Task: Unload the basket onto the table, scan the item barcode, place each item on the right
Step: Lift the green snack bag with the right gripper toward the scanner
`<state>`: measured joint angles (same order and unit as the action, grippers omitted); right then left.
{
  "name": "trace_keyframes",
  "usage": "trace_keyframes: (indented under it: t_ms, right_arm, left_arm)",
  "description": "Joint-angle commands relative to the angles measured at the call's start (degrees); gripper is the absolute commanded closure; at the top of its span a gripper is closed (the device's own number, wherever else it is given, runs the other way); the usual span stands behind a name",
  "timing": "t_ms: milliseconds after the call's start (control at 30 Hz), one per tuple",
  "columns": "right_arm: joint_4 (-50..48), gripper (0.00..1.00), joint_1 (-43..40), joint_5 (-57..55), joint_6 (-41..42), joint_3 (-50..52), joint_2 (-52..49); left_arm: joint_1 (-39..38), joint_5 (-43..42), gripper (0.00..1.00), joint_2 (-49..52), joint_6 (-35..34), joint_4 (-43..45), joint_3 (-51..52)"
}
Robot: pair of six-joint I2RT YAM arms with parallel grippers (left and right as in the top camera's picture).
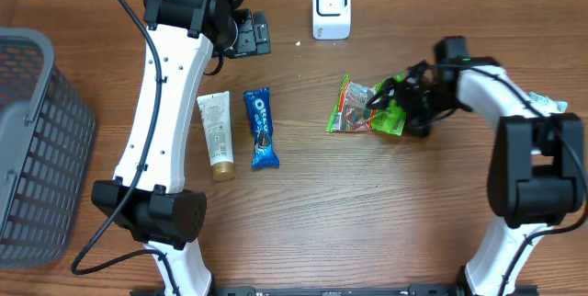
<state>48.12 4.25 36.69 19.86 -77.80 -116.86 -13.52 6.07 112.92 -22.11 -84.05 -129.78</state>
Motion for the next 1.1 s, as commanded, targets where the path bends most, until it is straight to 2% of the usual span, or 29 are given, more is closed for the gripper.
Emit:
trace_keyframes:
  t_ms: [0,167,200,233,300,333,367,500,533,633,667,833,867,1067]
  right_arm:
    - [-2.21,0.04,5.2,-10.12,8.37,-0.92,-0.28]
    - [-8.02,0.05,9.55,-16.44,8.94,0.68,-0.55]
    - [-8.33,0.08,9.81,-16.5,8.94,0.7,-0.87]
    - [-8.41,0.13,9.79,-16.61,8.87,0.7,-0.92]
    - [-8.31,0.36,9.18,-20.31,8.66,0.7,-0.92]
    - [-8.22,0.43,9.11,-22.45,8.66,0.7,-1.01]
    - [-8.28,0.48,9.14,-24.28,8.5,0.7,-1.25]
    - [-10.32,0.56,9.46,-24.63,2.51,0.7,-3.63]
    - [-10.36,0.68,9.51,-24.63,2.36,0.7,-4.11]
    - [-9.99,0.84,9.46,-22.62,1.44,0.63,-4.04]
    - [-8.83,0.94,8.96,-18.84,-0.85,0.04,-4.02]
    - [-2.84,0.96,4.79,-0.74,-3.56,-4.96,-4.0]
    - [-0.79,0.96,2.49,7.45,-4.24,-7.39,-4.0]
    - [6.84,0.96,-4.81,24.9,-7.19,-12.76,-3.65]
  left_arm:
    - [-0.37,0.07,0.0,0.22,0.87,0.11,0.0]
    - [-0.37,0.07,0.0,0.22,0.87,0.11,0.0]
    - [-0.37,0.07,0.0,0.22,0.87,0.09,0.0]
    - [-0.37,0.07,0.0,0.22,0.87,0.09,0.0]
    - [-0.37,0.07,0.0,0.22,0.87,0.09,0.0]
    - [-0.37,0.07,0.0,0.22,0.87,0.11,0.0]
    - [-0.37,0.07,0.0,0.22,0.87,0.11,0.0]
    - [-0.37,0.07,0.0,0.22,0.87,0.11,0.0]
    - [-0.37,0.07,0.0,0.22,0.87,0.11,0.0]
    - [-0.37,0.07,0.0,0.22,0.87,0.11,0.0]
    - [-0.37,0.07,0.0,0.22,0.87,0.11,0.0]
    - [-0.37,0.07,0.0,0.22,0.87,0.11,0.0]
    - [-0.37,0.07,0.0,0.22,0.87,0.11,0.0]
    - [-0.37,0.07,0.0,0.22,0.87,0.11,0.0]
